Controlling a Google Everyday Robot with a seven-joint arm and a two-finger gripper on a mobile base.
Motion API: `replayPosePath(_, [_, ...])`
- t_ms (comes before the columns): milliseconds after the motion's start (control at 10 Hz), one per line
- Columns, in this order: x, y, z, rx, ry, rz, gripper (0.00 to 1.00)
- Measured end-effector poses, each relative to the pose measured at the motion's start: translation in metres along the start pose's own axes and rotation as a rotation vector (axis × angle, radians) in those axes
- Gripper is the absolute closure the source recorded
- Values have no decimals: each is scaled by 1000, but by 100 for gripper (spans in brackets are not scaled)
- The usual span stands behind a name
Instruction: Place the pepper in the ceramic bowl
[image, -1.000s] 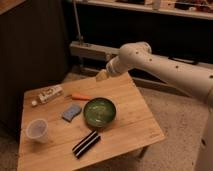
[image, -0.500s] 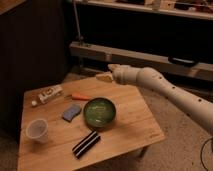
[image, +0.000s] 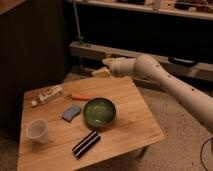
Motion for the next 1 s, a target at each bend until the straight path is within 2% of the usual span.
replayPosePath(100, [-8,2,18,-66,86,-91,35])
replayPosePath(300, [2,7,33,-107,158,-132,35])
replayPosePath(500, [29,20,49,-133,226,-117,35])
replayPosePath(700, [49,35,60,-136,252,-63,35])
replayPosePath(1000, [61,54,70,-129,262,-21,35])
